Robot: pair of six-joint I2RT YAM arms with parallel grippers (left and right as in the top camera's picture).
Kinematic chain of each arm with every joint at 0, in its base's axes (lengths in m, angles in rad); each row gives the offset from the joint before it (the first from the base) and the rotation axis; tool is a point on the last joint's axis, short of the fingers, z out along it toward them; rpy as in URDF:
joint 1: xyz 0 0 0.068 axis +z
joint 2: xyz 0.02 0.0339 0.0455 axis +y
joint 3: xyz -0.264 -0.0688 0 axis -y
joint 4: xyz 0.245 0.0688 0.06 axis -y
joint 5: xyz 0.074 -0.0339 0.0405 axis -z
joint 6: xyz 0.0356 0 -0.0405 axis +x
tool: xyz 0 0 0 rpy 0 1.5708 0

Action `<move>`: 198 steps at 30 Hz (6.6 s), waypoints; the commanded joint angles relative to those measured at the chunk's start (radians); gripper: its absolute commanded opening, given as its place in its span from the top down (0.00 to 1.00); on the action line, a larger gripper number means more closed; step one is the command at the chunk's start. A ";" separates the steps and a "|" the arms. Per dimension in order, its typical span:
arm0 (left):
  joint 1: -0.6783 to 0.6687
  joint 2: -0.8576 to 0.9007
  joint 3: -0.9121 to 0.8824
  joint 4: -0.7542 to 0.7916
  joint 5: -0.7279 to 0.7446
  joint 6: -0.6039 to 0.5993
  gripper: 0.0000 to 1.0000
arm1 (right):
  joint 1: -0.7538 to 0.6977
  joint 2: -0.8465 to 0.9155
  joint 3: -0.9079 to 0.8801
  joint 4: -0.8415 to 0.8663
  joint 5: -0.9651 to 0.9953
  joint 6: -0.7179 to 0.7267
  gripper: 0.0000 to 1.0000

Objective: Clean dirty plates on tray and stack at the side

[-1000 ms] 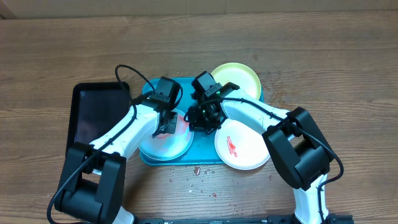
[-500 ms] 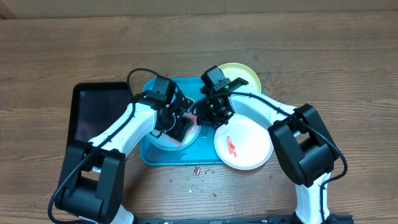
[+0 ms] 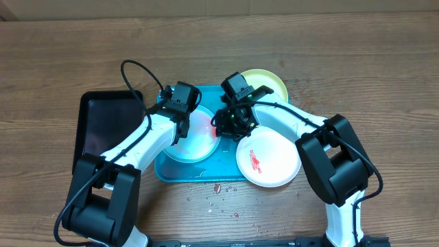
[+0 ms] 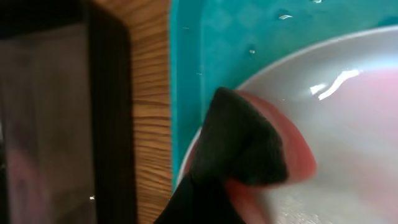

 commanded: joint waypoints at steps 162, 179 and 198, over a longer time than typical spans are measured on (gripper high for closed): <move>0.213 0.008 0.363 -0.412 0.559 -0.021 0.96 | -0.101 -0.377 0.192 -0.475 0.303 -0.085 0.96; 0.128 0.008 0.326 -0.346 0.559 -0.022 0.96 | -0.959 -0.373 -0.009 -0.419 0.221 -0.140 0.96; 0.128 0.008 0.326 -0.344 0.560 -0.024 0.96 | -1.015 -0.373 -0.282 -0.199 0.082 -0.166 0.64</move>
